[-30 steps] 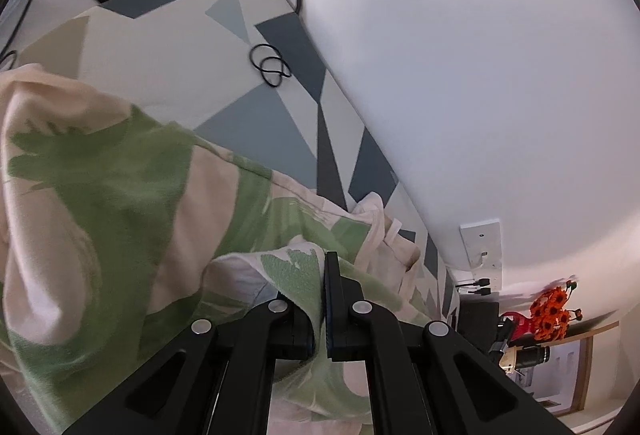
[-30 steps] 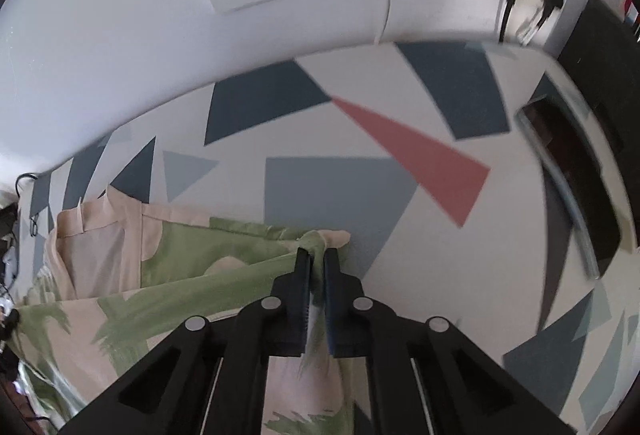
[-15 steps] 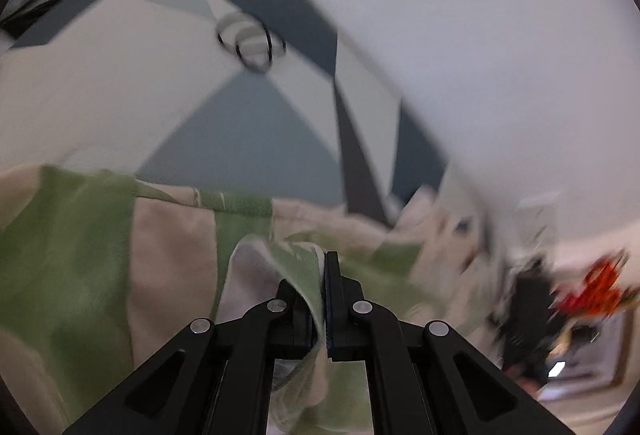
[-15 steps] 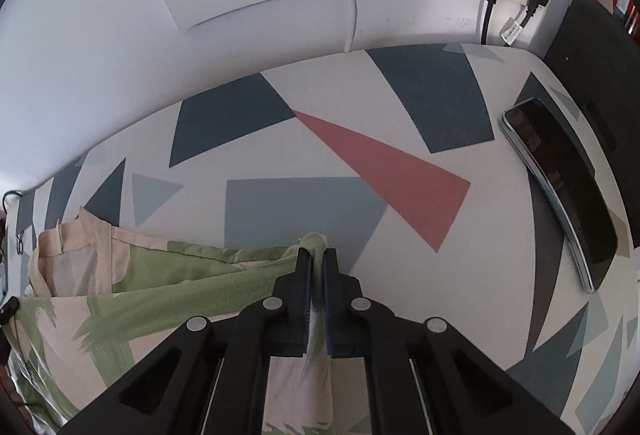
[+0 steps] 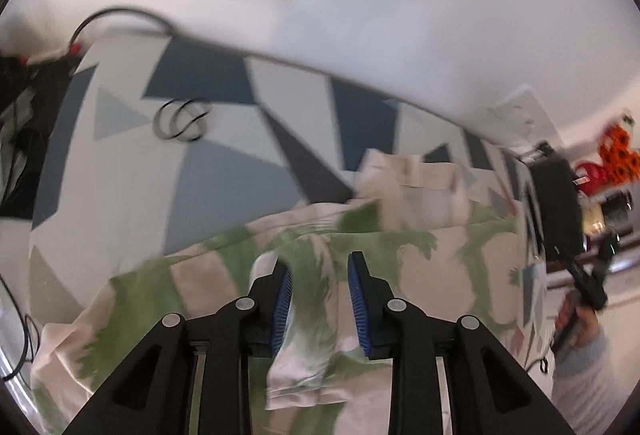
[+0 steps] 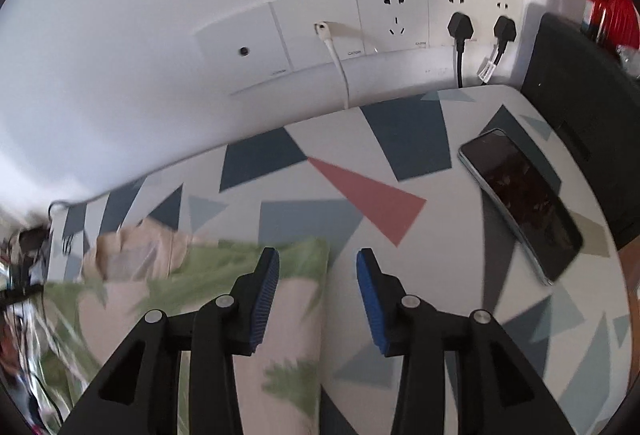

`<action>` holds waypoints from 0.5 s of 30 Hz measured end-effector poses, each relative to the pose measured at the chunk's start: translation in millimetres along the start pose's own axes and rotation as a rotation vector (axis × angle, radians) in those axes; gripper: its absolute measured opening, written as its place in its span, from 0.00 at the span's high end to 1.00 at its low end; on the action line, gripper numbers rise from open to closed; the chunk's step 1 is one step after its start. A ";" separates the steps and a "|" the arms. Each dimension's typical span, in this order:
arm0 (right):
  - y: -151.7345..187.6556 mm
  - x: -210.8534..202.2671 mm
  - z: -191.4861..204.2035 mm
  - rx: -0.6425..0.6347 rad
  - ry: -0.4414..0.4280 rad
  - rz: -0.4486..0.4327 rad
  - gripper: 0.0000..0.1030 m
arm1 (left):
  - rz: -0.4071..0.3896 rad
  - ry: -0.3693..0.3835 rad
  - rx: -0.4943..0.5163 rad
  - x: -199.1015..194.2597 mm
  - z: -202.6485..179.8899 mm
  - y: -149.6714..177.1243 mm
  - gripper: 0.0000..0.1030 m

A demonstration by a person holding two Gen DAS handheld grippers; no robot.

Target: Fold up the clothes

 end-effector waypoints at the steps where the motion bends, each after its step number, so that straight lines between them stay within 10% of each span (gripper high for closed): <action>1: 5.5 -3.2 -0.5 -0.008 0.002 0.006 0.59 | 0.010 -0.006 -0.043 3.5 9.4 0.3 0.74; 7: 32.6 -17.1 -12.5 0.052 0.005 0.009 0.59 | -0.023 -0.015 -0.171 -0.3 44.1 21.1 0.74; 15: 101.8 -50.1 -30.4 0.108 0.091 -0.060 0.59 | 0.063 0.077 0.169 9.7 -2.3 87.5 0.74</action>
Point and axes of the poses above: each gripper's, at about its wrist camera, not at the fingertips, and x roughly the way its jaws point, z to its left, y to its underside, the point moved 1 cm from there along x, roughly the way its jaws point, and after that the axes turned 10 degrees about x, right-handed, at the moved point
